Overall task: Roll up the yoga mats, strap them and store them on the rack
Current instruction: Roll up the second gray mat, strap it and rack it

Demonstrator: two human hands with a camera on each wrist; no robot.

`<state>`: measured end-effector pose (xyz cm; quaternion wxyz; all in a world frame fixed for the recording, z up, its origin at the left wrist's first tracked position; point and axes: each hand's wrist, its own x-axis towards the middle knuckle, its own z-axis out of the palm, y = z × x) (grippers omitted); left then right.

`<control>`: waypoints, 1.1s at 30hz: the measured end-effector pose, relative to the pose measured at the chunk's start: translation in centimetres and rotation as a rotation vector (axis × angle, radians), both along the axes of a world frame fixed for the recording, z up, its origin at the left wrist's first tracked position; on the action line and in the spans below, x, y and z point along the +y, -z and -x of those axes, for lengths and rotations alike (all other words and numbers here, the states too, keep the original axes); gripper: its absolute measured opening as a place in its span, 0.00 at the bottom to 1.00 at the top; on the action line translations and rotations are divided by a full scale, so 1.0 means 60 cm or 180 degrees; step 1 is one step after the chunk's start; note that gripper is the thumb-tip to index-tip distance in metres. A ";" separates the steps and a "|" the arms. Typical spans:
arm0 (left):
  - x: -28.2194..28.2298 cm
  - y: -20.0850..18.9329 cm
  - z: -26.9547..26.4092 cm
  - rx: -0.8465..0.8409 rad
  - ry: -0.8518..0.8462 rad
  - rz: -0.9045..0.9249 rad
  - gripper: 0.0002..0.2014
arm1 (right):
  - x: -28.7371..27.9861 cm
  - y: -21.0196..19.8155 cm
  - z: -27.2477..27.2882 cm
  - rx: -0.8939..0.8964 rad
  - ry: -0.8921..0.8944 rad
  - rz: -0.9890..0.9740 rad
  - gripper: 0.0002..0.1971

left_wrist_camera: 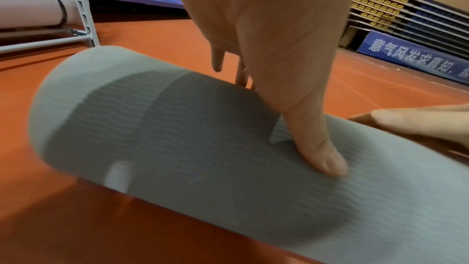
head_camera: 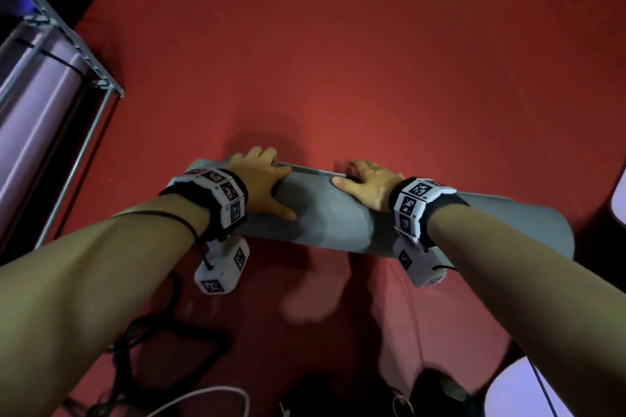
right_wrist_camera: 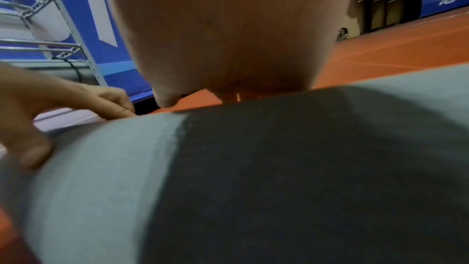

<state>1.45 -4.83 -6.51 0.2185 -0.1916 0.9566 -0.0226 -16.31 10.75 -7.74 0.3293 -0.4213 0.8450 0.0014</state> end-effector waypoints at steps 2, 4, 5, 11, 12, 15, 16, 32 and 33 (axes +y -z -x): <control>-0.001 -0.002 0.006 -0.0049 0.0028 -0.0017 0.51 | 0.000 0.001 -0.003 0.0043 -0.0036 -0.0012 0.39; -0.002 -0.003 0.007 0.0025 -0.0068 -0.0103 0.52 | -0.001 0.001 -0.001 0.0080 -0.0031 0.0002 0.39; -0.002 -0.002 0.007 0.0103 -0.0172 -0.0187 0.53 | -0.002 0.001 0.000 0.0108 -0.0037 0.0006 0.39; 0.002 0.005 0.005 0.0447 -0.0484 -0.0484 0.35 | -0.009 0.002 0.006 0.0133 -0.0009 -0.0238 0.42; 0.003 0.005 0.004 0.0440 -0.0470 -0.0487 0.34 | -0.010 0.003 0.007 0.0091 0.0033 -0.0283 0.44; 0.005 0.002 0.005 0.0464 -0.0428 -0.0433 0.33 | -0.015 0.004 0.008 0.0005 0.0117 -0.0313 0.48; 0.007 0.001 0.005 0.0465 -0.0397 -0.0387 0.34 | -0.015 0.003 0.007 0.0004 0.0094 -0.0301 0.49; 0.047 0.006 -0.044 0.0546 -0.0141 -0.0076 0.35 | -0.001 -0.025 -0.047 0.0599 -0.0887 -0.0496 0.58; 0.052 0.007 -0.049 0.0556 -0.0121 -0.0054 0.35 | 0.004 -0.024 -0.052 0.0677 -0.0951 -0.0462 0.61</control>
